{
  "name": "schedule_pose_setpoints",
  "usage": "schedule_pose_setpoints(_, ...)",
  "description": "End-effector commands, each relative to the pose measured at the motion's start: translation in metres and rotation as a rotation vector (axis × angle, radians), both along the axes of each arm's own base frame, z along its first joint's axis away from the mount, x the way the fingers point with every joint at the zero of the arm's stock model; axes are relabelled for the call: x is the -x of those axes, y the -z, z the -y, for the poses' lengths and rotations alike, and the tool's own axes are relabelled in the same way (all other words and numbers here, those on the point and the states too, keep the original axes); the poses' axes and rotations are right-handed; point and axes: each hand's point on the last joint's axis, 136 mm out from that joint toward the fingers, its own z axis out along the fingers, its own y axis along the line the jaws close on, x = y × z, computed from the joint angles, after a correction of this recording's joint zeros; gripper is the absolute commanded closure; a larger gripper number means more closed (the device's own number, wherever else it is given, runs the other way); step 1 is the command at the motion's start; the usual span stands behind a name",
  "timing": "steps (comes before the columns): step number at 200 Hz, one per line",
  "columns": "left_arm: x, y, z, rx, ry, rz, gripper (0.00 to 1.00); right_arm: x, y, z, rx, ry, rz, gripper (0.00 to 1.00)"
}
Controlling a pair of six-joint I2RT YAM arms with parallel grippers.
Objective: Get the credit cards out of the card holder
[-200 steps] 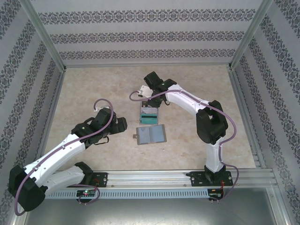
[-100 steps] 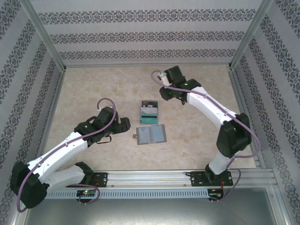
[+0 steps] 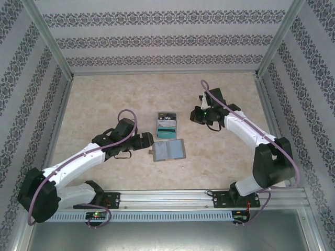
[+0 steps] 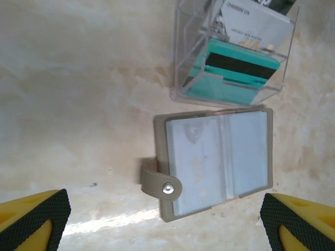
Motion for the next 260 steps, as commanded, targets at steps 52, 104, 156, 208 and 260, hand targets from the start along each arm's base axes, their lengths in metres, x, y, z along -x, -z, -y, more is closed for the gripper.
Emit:
schedule_pose_setpoints(52, -0.001, 0.021, 0.039, 0.110, 0.082, -0.123, 0.31, 0.081, 0.060, -0.022, 0.057, -0.044, -0.131, 1.00)
schedule_pose_setpoints(104, -0.003, 0.037, 0.055, 0.106, 0.135, -0.197, 0.44, 0.104, 0.096, -0.028, 0.093, -0.055, -0.175, 1.00)
schedule_pose_setpoints(156, -0.006, 0.044, 0.067, 0.080, 0.189, -0.214, 0.46, 0.104, 0.117, -0.034, 0.106, -0.071, -0.189, 0.99)
schedule_pose_setpoints(208, -0.004, 0.055, 0.064, 0.047, 0.195, -0.238, 0.50, 0.116, 0.125, -0.049, 0.105, -0.089, -0.207, 1.00)
schedule_pose_setpoints(260, 0.000, 0.070, 0.052, -0.021, 0.174, -0.265, 0.54, 0.118, 0.124, -0.052, 0.116, -0.069, -0.201, 1.00)
